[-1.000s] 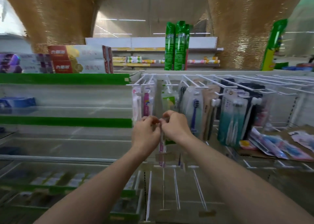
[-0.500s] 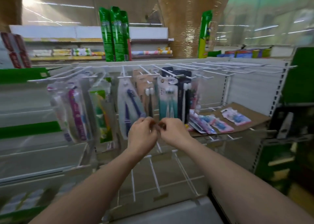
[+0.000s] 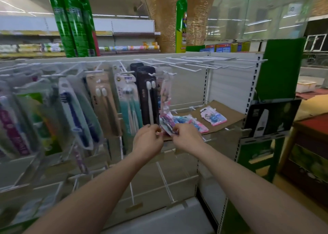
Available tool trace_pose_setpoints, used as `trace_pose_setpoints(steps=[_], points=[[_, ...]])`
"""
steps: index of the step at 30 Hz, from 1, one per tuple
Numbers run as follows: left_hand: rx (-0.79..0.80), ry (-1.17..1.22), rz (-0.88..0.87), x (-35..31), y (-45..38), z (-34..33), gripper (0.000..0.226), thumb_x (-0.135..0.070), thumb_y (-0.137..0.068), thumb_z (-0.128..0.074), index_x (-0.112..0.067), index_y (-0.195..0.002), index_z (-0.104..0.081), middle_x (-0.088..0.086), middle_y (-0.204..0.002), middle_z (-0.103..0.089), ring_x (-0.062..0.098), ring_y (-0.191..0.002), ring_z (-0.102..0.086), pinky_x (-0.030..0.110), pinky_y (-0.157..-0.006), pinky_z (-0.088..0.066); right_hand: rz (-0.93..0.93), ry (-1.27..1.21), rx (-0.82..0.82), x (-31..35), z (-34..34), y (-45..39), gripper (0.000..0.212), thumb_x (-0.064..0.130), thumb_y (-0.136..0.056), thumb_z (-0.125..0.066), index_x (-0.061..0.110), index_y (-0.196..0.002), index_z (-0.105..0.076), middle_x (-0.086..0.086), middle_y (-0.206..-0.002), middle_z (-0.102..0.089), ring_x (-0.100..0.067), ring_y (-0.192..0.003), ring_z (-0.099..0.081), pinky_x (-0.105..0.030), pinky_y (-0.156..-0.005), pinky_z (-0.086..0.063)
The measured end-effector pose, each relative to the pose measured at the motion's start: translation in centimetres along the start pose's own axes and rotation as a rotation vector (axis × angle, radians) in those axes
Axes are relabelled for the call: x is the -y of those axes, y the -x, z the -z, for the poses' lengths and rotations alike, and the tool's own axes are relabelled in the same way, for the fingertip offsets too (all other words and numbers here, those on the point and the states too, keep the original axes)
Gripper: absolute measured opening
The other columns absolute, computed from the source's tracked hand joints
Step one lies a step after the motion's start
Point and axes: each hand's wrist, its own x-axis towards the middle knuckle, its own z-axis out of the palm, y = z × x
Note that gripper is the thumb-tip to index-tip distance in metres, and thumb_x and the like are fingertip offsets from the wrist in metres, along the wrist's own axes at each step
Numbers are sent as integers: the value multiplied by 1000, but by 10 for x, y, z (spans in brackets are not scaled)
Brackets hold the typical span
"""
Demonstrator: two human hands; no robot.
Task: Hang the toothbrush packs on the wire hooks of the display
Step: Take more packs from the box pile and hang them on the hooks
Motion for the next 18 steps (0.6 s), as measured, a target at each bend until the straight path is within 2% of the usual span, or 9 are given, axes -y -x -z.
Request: trace_pose_setpoints(steps=[3,5,9,13,16,18], points=[[40,-9,52,-17,-8,-18,22,-26,-93,-55,-19,-105,-71,6,-108,-68,27,-108,-60,36,-89,-49,-20,7,5,-26,7,-8,25,29,-91,-59,22,-113,-69,-6,-109,-71,-29,-101,-64,-34,-75,-49],[63,-19,119,-25,-15,-28,20,-28,-92,-53,-17,-98,-68,7,-103,-66,29,-98,-61,39,-81,-53,-25,2,3,-40,10,-14,26,28,-93,-59,22,-115,-69,-4,-109,-71,-27,-101,-64,-32,-76,-49],[107,-29,320,-39,-27,-38,16,-29,-93,-53,-17,-93,-63,4,-91,-62,28,-85,-59,33,-67,-45,-25,-46,2,-55,8,-30,25,31,-95,-59,18,-113,-70,-5,-99,-72,-26,-93,-65,-33,-75,-53],[89,77,514,-46,-45,-47,19,-36,-93,-56,-20,-84,-61,6,-88,-60,32,-87,-59,31,-71,-42,-43,-109,5,-59,5,-46,26,29,-94,-59,16,-113,-70,-8,-107,-71,-28,-98,-64,-29,-71,-42],[35,227,638,-45,-57,-54,27,-37,-91,-58,-14,-91,-72,11,-97,-71,34,-88,-63,31,-71,-45,-118,-149,70,-56,2,-58,26,32,-93,-61,16,-113,-68,-8,-103,-68,-26,-91,-60,-28,-73,-42],[5,311,705,-47,-61,-59,28,-34,-91,-60,-10,-100,-73,15,-104,-71,36,-93,-65,31,-74,-47,-156,-126,126,-53,-5,-68,24,34,-93,-61,17,-108,-66,-9,-104,-69,-28,-90,-60,-29,-72,-42]])
